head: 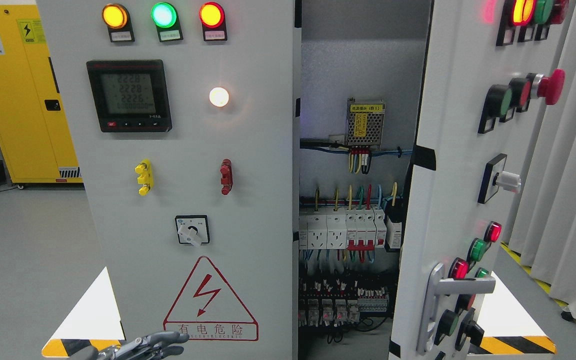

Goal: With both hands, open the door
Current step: 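Raise the left hand and reach toward the gap between the doors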

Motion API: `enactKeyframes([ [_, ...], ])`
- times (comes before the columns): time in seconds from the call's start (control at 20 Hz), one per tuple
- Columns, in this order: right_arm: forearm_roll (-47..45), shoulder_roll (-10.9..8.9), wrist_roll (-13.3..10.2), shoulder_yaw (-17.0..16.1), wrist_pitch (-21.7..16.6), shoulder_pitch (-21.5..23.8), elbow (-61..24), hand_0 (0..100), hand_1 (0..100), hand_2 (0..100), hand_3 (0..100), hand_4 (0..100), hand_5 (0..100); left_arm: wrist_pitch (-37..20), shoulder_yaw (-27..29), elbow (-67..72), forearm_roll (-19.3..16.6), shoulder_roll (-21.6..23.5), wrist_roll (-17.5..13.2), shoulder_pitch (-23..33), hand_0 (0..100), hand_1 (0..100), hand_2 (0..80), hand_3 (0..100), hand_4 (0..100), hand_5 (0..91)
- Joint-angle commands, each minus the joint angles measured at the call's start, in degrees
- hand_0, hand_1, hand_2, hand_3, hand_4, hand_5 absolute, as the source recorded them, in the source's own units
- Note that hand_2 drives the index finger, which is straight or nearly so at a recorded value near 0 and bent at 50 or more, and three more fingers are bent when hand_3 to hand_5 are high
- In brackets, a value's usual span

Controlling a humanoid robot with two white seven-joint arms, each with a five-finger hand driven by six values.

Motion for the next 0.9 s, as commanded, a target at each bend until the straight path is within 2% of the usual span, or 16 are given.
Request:
enactKeyframes([
  [0.0, -0.03, -0.01, 0.03, -0.12, 0.04, 0.0, 0.02, 22, 5, 0, 0, 0, 0, 3.92, -8.33, -5.41, 5.93, 4.52, 0.24, -14.96, 0, 0, 0.0, 0, 0, 0.0],
  [0.2, -0.04, -0.01, 0.03, -0.12, 0.04, 0.0, 0.02, 22, 5, 0, 0, 0, 0, 8.05, -10.0, -5.15, 6.03, 1.19, 0.94, -21.11, 0, 0, 0.0, 0, 0, 0.0],
  [0.3, 0.05, -0.01, 0.03, -0.12, 0.04, 0.0, 0.02, 22, 5, 0, 0, 0, 0, 11.12, -10.62, -4.8, 6.12, -1.35, 4.27, -24.72, 0, 0, 0.0, 0, 0, 0.0],
  [0.35, -0.03, -0.01, 0.03, -0.12, 0.04, 0.0, 0.02, 22, 6, 0, 0, 0, 0, 12.09, -10.97, -4.71, 6.12, -2.67, 4.63, -25.78, 0, 0, 0.0, 0, 0, 0.0],
  [0.45, -0.04, -0.01, 0.03, -0.04, 0.04, 0.0, 0.02, 22, 6, 0, 0, 0, 0, 13.68, -12.9, -4.45, 6.03, -5.4, 4.99, -28.5, 0, 0, 0.0, 0, 0, 0.0],
  [0.6, -0.03, -0.01, 0.03, -0.04, 0.04, 0.0, 0.11, 22, 6, 0, 0, 0, 0, 15.96, -14.05, -0.33, 5.77, -12.68, 5.78, -33.16, 0, 0, 0.0, 0, 0, 0.0],
  [0.7, 0.05, -0.01, 0.03, -0.04, 0.04, 0.0, 0.02, 22, 6, 0, 0, 0, 0, 18.68, -14.05, 1.09, 5.94, -15.59, 5.87, -35.45, 0, 0, 0.0, 0, 0, 0.0],
  [0.85, -0.04, -0.01, 0.03, -0.04, 0.04, 0.0, 0.02, 22, 6, 0, 0, 0, 0, 19.66, -14.4, 1.35, 6.2, -19.1, 5.52, -37.39, 0, 0, 0.0, 0, 0, 0.0],
])
